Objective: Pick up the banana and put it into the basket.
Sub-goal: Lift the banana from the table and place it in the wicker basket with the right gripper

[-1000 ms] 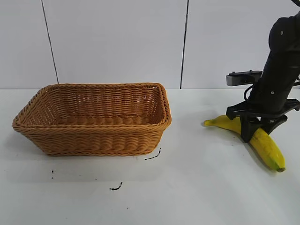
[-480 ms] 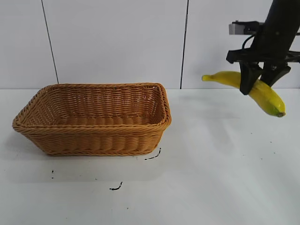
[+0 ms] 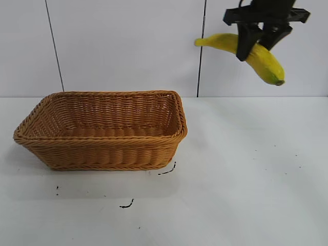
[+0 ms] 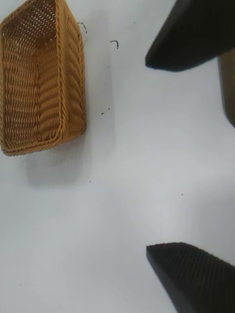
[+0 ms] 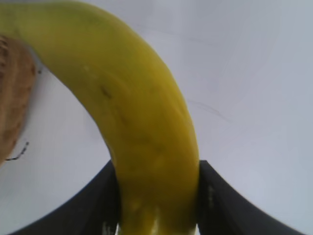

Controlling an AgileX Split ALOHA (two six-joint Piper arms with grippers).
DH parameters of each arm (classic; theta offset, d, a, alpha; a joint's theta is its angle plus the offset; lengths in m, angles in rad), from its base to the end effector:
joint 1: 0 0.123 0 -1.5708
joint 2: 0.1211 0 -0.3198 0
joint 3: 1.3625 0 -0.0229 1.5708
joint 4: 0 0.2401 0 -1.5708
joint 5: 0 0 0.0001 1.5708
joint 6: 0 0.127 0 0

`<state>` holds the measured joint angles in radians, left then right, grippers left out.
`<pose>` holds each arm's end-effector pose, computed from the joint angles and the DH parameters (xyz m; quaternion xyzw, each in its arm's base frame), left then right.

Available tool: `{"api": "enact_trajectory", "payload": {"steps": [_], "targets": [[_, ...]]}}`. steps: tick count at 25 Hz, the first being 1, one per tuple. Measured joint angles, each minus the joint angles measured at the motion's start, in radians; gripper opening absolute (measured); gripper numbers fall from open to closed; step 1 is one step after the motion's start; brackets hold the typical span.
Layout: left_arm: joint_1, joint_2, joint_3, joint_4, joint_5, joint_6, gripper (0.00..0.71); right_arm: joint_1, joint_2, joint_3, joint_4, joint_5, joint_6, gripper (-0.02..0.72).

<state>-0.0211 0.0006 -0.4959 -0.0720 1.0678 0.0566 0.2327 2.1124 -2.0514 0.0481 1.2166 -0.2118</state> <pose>-0.0176 -0.0076 0.2539 0.0347 0.8550 -0.0268 0.5167 0.4689 0.1170 0.2865 -0.2126 0.9584 0.0257 0.1887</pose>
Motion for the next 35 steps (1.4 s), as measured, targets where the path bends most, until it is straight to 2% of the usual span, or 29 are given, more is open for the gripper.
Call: {"api": "enact_trajectory", "payload": {"steps": [3, 6, 8, 10, 13, 15, 17, 21, 25, 35], "targets": [[0.0, 0.0, 0.0, 0.0, 0.0, 0.0, 0.69, 0.08, 0.034, -0.054, 0.0, 0.0, -0.005, 0.302], [0.0, 0.0, 0.0, 0.0, 0.0, 0.0, 0.69, 0.158, 0.076, -0.094, -0.002, -0.024, -0.059, 0.302], [0.0, 0.0, 0.0, 0.0, 0.0, 0.0, 0.69, 0.215, 0.102, -0.11, -0.005, -0.089, -0.116, 0.302], [0.0, 0.0, 0.0, 0.0, 0.0, 0.0, 0.69, 0.267, 0.125, -0.114, -0.008, -0.185, -0.191, 0.302], [0.0, 0.0, 0.0, 0.0, 0.0, 0.0, 0.69, 0.339, 0.16, -0.115, -0.009, -0.313, -0.33, 0.302], [0.0, 0.0, 0.0, 0.0, 0.0, 0.0, 0.69, 0.376, 0.185, -0.115, -0.009, -0.376, -0.394, 0.302], [0.0, 0.0, 0.0, 0.0, 0.0, 0.0, 0.69, 0.397, 0.211, -0.115, -0.01, -0.426, -0.428, 0.302], [0.0, 0.0, 0.0, 0.0, 0.0, 0.0, 0.69, 0.405, 0.273, -0.115, -0.016, -0.475, -0.458, 0.302], [0.0, 0.0, 0.0, 0.0, 0.0, 0.0, 0.69, 0.405, 0.323, -0.115, -0.048, -0.473, -0.468, 0.302], [0.0, 0.0, 0.0, 0.0, 0.0, 0.0, 0.69, 0.403, 0.331, -0.115, -0.048, -0.495, -0.468, 0.302]]}}
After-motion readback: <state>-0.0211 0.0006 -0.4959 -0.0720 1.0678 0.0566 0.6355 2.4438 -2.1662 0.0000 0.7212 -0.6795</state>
